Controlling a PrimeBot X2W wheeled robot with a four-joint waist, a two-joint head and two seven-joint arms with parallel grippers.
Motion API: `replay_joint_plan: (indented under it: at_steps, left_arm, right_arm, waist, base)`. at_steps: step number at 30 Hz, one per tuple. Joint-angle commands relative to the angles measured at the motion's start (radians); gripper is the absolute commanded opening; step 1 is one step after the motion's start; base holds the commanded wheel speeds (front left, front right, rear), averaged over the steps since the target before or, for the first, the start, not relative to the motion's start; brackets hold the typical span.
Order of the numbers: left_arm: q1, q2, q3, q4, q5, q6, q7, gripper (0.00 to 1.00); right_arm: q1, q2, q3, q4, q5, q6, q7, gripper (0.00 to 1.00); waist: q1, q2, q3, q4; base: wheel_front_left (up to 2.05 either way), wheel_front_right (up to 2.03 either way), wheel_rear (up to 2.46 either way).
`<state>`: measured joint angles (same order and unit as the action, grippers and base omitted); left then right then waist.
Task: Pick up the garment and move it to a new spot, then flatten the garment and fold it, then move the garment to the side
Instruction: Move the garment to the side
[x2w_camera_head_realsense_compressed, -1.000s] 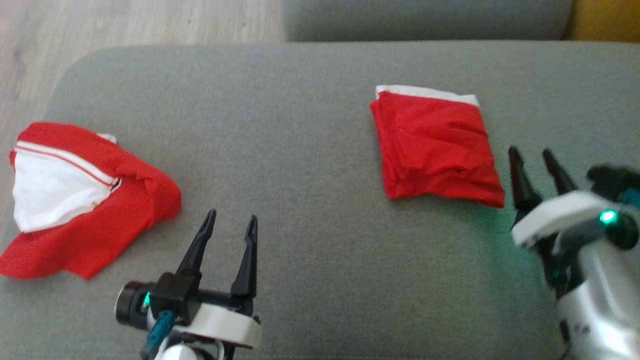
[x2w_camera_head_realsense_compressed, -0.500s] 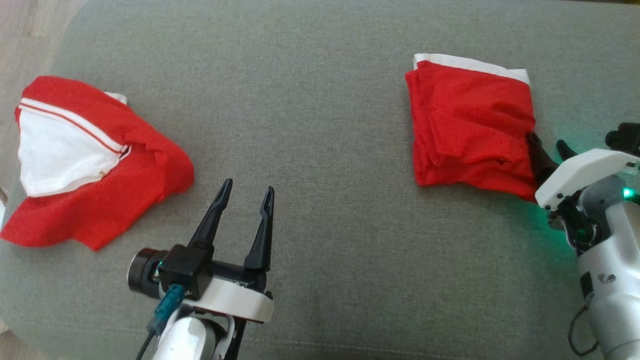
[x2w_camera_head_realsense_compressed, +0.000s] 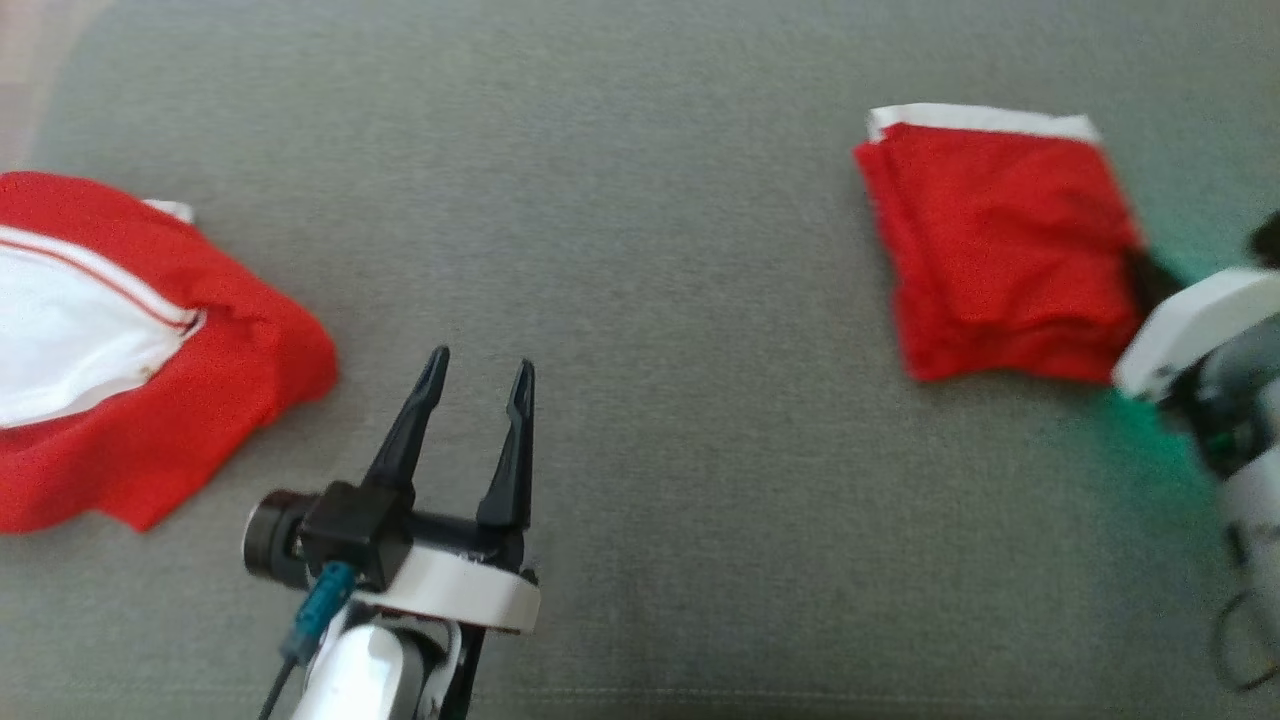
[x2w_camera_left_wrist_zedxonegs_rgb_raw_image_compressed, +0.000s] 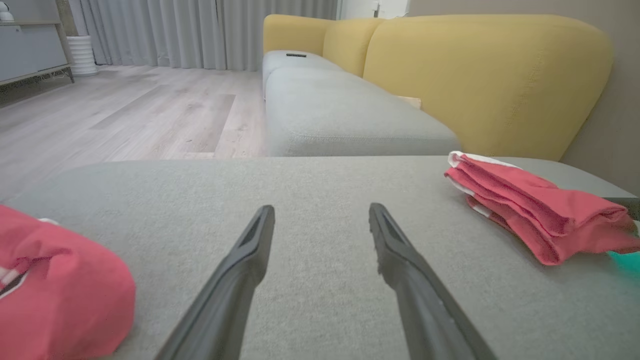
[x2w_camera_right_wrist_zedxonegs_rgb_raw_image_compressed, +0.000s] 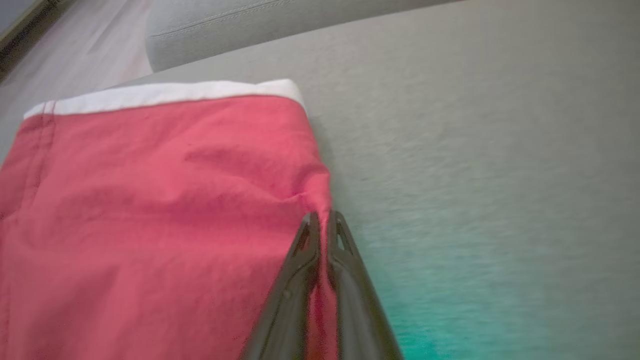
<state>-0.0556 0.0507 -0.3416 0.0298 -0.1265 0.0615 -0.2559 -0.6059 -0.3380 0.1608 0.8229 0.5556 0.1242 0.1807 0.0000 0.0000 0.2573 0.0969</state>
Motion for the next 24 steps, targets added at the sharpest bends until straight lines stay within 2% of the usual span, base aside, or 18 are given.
replay_joint_plan:
  at_steps: [1, 2, 3, 11, 18, 23, 24]
  left_arm:
    - [-0.052, 0.0, 0.032, -0.053, -0.006, -0.002, -0.006, 1.0]
    - [-0.07, 0.0, 0.025, -0.072, -0.005, -0.006, -0.006, 1.0]
    - [-0.07, 0.0, 0.025, -0.072, -0.005, -0.006, -0.006, 1.0]
    - [-0.154, 0.0, -0.002, -0.136, 0.015, -0.038, -0.006, 1.0]
    - [-0.215, 0.0, -0.021, -0.195, 0.023, -0.057, -0.006, 1.0]
    - [-0.236, 0.0, -0.024, -0.214, 0.032, -0.065, -0.006, 1.0]
    - [-0.239, 0.0, -0.025, -0.215, 0.032, -0.066, -0.006, 1.0]
  right_arm:
    - [-0.05, -0.051, 0.017, -0.039, -0.018, 0.007, -0.002, 0.0]
    - [-0.067, -0.1, 0.024, -0.055, -0.035, 0.007, 0.007, 0.0]
    - [-0.067, -0.1, 0.024, -0.055, -0.035, 0.007, 0.007, 0.0]
    - [-0.115, -0.297, -0.017, -0.099, -0.1, 0.007, 0.025, 0.0]
    - [-0.129, -0.412, -0.095, -0.118, -0.141, 0.007, 0.004, 0.0]
    - [-0.145, -0.464, -0.153, -0.119, -0.205, 0.007, -0.022, 0.0]
    - [-0.149, -0.469, -0.169, -0.114, -0.229, 0.007, -0.036, 0.58]
  waist:
    - [0.0, 0.0, 0.03, -0.033]
    - [0.0, 0.0, 0.052, -0.054]
    - [0.0, 0.0, 0.052, -0.054]
    - [0.0, 0.0, 0.165, -0.117]
    - [0.0, 0.0, 0.239, -0.126]
    - [0.0, 0.0, 0.27, -0.126]
    - [0.0, 0.0, 0.273, -0.125]
  base:
    - [0.0, 0.0, 0.0]
    - [0.0, 0.0, 0.0]
    - [0.0, 0.0, 0.0]
    - [0.0, 0.0, 0.0]
    - [0.0, 0.0, 0.0]
    - [0.0, 0.0, 0.0]
    - [0.0, 0.0, 0.0]
